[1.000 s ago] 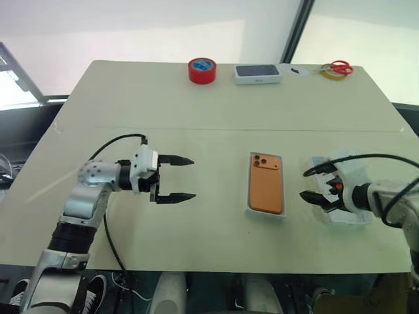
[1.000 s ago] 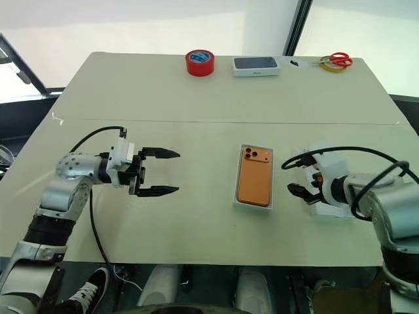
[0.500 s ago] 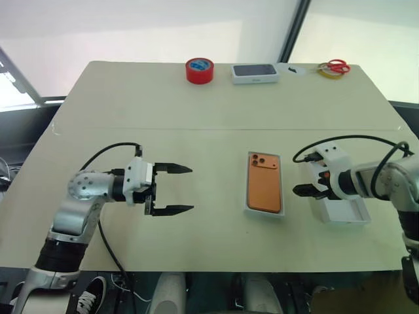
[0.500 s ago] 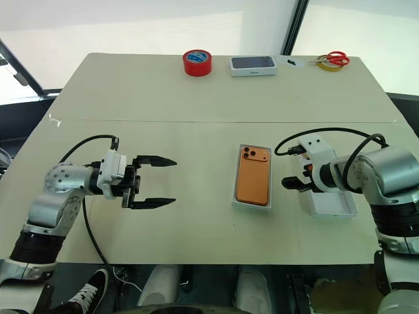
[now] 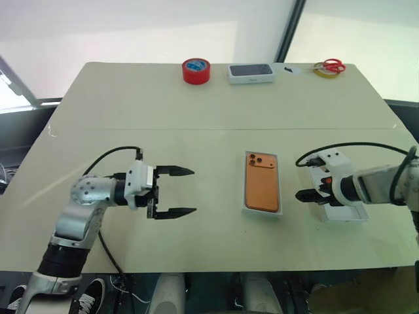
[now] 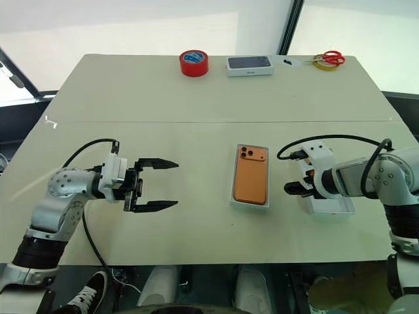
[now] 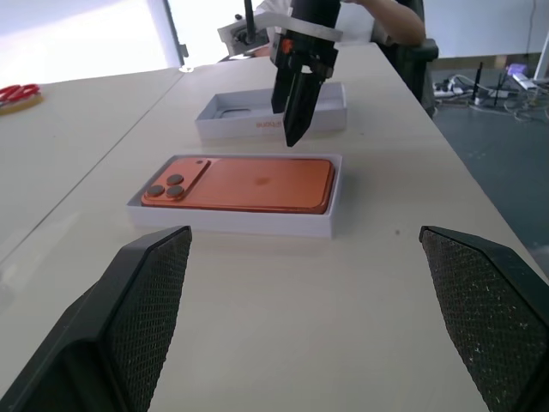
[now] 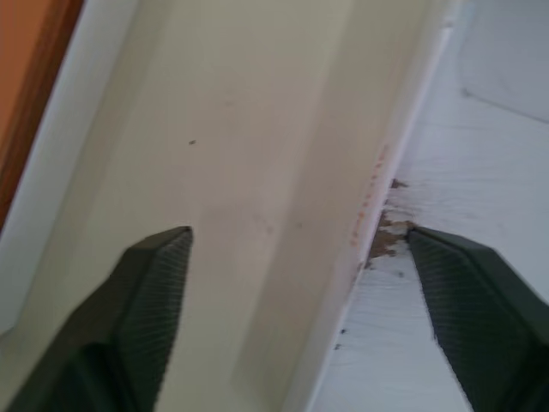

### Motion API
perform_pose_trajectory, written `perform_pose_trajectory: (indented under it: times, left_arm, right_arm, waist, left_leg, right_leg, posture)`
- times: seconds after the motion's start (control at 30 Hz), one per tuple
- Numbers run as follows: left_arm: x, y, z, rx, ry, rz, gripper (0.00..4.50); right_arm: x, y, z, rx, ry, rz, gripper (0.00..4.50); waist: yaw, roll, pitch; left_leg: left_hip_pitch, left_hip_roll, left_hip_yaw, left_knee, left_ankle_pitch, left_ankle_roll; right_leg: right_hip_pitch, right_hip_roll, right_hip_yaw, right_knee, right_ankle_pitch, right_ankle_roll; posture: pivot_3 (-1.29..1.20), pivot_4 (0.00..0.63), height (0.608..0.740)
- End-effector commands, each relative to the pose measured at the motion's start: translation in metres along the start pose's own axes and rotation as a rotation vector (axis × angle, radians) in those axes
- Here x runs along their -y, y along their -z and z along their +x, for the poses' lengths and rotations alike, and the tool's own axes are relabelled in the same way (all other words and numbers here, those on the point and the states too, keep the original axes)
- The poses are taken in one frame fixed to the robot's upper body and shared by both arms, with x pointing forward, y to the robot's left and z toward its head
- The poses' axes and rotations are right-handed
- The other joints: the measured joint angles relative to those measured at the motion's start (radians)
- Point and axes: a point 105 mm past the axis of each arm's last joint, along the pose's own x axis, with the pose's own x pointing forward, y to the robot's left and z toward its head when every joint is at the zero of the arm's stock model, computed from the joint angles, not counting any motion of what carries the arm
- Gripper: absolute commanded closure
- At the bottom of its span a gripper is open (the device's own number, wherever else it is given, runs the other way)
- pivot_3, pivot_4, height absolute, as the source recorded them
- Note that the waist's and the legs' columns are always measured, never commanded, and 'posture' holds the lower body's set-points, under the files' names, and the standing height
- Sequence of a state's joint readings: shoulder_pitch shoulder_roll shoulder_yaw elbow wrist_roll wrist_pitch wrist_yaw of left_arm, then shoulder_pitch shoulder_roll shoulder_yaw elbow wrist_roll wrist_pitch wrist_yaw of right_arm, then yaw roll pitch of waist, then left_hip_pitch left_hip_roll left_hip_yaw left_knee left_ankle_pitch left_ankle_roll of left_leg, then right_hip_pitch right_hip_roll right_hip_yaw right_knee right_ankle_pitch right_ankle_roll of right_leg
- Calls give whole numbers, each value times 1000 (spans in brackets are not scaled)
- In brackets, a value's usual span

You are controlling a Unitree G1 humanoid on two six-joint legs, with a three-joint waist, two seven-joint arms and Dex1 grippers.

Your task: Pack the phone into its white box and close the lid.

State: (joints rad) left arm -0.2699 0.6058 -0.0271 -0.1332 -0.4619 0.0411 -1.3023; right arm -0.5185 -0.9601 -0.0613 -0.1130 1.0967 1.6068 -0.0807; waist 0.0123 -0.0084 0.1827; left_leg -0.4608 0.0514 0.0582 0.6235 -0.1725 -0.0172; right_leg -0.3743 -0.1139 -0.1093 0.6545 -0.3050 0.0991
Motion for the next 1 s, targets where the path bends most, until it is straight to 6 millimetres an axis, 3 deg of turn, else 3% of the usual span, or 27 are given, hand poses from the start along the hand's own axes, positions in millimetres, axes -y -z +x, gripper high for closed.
perform_pose_trajectory:
  times: [0.03,0.13,0.17,0.3,0.47,0.6,0.73,0.77,0.83,1.0]
  left_arm:
    - [0,-11,4,23,9,42,0]
    - [-1,-11,3,20,3,41,0]
    - [-2,-11,3,20,-1,41,0]
    - [-5,-12,3,19,-22,46,0]
    - [-9,-11,3,19,-48,34,0]
    - [-15,-10,5,32,-79,12,0]
    - [-22,-8,9,64,-137,-32,0]
    - [-23,-7,10,70,-152,-54,578]
    - [-26,-6,12,85,-185,-88,1289]
    - [-30,-6,16,122,-267,-140,3925]
  right_arm:
    - [2,7,11,-25,17,63,2377]
    - [2,3,15,-10,41,81,4076]
    - [1,2,15,-7,44,83,4449]
    - [-1,-8,14,37,58,87,4449]
    - [3,-50,-7,253,120,76,4449]
    - [-20,-109,-34,583,-41,91,4449]
    - [-57,-134,-47,810,-208,-1,4449]
    - [-64,-139,-49,867,-264,21,4500]
    - [-82,-142,-48,918,-428,128,4500]
    - [-132,-134,-49,935,-818,420,4500]
  waist:
    - [0,-2,-1]
    - [-6,-4,-3]
    - [-8,-5,-4]
    - [-12,-9,-6]
    - [-22,-5,-4]
    - [-26,-1,-2]
    - [-18,-1,-2]
    - [-19,-1,-2]
    - [-22,-2,-2]
    - [-21,-1,-2]
  left_leg:
    - [0,0,0,0,0,0]
    - [0,1,0,0,0,0]
    - [1,1,0,0,0,0]
    - [1,2,0,0,0,0]
    - [0,3,0,0,0,0]
    - [-2,2,4,-3,0,0]
    - [-1,2,6,-3,0,0]
    - [-1,1,6,-3,0,0]
    - [-1,1,6,-2,0,0]
    - [-1,1,6,-1,0,0]
  right_leg:
    - [0,0,0,0,0,0]
    - [0,1,0,0,0,0]
    - [0,1,0,0,0,0]
    - [0,2,0,0,0,0]
    - [-1,2,1,0,0,0]
    - [-6,1,4,1,0,0]
    - [-9,2,6,8,0,1]
    - [-9,2,6,8,0,1]
    - [-9,2,6,8,0,1]
    - [-8,1,7,10,0,1]
  posture:
    - [0,150,740]
    - [0,150,740]
    - [0,150,740]
    - [0,150,740]
    - [0,150,740]
    - [0,150,740]
    - [0,150,740]
    - [0,150,740]
    - [0,150,740]
    - [0,150,740]
